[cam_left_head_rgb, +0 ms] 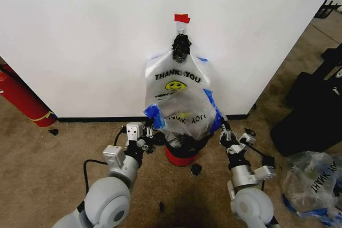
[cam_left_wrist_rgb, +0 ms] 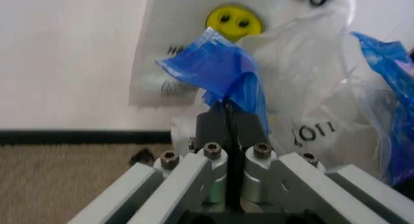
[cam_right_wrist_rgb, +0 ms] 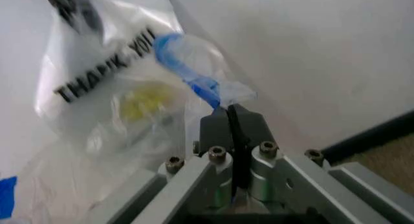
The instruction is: Pick up the garbage bag from the wall and place it over the trash bin.
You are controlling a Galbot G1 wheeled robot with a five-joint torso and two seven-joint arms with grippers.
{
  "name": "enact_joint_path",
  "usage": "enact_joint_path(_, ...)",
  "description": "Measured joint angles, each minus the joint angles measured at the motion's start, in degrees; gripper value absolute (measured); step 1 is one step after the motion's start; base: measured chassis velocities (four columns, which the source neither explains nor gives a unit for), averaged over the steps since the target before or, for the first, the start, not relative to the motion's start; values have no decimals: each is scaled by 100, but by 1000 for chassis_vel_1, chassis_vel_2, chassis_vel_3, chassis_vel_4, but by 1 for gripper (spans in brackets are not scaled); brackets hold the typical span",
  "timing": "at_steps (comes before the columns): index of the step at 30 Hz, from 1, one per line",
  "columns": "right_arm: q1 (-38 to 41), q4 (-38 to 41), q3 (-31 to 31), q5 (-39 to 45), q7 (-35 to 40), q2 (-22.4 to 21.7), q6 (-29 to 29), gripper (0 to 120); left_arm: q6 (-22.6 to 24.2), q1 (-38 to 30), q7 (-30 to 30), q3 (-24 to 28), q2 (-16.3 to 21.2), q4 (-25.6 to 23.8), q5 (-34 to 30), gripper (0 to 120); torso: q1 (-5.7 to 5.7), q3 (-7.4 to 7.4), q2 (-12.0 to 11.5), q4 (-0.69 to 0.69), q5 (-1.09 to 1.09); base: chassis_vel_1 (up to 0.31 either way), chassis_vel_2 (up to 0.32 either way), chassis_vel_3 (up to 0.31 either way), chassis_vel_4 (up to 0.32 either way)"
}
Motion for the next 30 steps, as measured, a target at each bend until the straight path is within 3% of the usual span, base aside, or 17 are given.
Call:
enact_joint_path(10,-320,117,37,-202,215,-69,-53,0,106,319,-80,-15,-60,-172,68,0,0,-1,0,0,0,0,0,0,0)
enact_joint_path(19,-822,1029,163,-301,824,-250,-665,0,707,502,-272,-229,446,-1030,-520,0,0,-1,0,0,-1,0,0,0,0)
enact_joint_path(23,-786,889,94,-435,947,-218,-729,0,765,540,-286,-144,485,-980,-562,0,0,-1,0,0,-1,0,0,0,0)
enact_joint_path(30,-429,324,-41,-472,1196,-25,-745,0,768,353,-337,51,163,-388,-591,0,0,-1,0,0,0,0,0,0,0)
